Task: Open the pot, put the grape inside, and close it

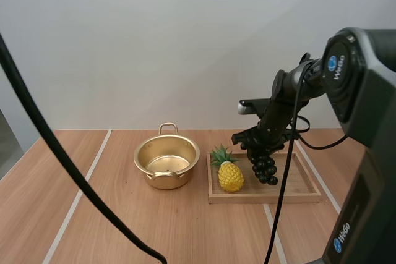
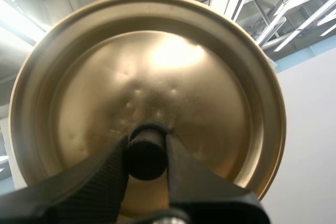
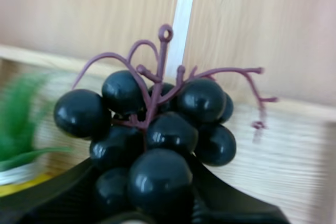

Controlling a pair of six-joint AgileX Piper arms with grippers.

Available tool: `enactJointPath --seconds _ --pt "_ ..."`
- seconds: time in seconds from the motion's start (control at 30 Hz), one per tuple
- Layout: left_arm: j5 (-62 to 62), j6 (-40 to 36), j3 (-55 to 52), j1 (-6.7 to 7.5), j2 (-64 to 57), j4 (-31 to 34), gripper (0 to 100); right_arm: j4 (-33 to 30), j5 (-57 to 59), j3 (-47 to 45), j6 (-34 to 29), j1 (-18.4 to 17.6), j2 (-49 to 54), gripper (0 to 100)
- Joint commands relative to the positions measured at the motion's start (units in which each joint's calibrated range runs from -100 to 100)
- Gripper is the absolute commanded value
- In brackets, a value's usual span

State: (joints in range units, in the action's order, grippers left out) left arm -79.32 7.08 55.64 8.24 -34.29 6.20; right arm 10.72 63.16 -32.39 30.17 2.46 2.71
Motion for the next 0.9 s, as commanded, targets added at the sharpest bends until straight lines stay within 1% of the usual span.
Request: enactJointPath --seconds 0.0,0.2,0.27,0.37,0.53,0.6,0.7,0.8,0.87 --pt "0.4 0.2 0.2 0.02 0.3 0.4 0 -0.4 -0.5 0.1 0.2 0.0 7.8 0" --pt "0.4 0.2 0.2 0.02 0.3 0.4 0 -0.3 -3.0 1.2 0.4 0.0 21.3 0" --pt "0.4 0.2 0.2 0.02 0.3 0.4 0 0.5 -2.4 3.0 2.3 0.0 24.1 0" --pt "0.4 0.2 0.2 0.02 0.3 0.4 0 3.9 0.3 7.0 5.3 0.0 27.0 0" --pt "0.4 0.2 0.4 0.02 0.0 0.4 0 13.8 10.3 14.5 10.0 0.0 27.8 0" --pt "0.6 0.2 0.6 0.02 0.0 0.4 0 17.3 12.4 16.5 11.5 -0.3 27.8 0" --pt "0.6 0.2 0.6 0.02 -0.1 0.4 0 18.5 12.7 19.0 12.0 -2.4 27.8 0" --pt "0.6 0.2 0.6 0.02 -0.1 0.4 0 18.5 11.8 20.2 12.0 -5.9 27.8 0" --pt "0.6 0.2 0.6 0.02 -0.1 0.4 0 18.1 9.5 20.3 11.9 -8.8 27.8 0"
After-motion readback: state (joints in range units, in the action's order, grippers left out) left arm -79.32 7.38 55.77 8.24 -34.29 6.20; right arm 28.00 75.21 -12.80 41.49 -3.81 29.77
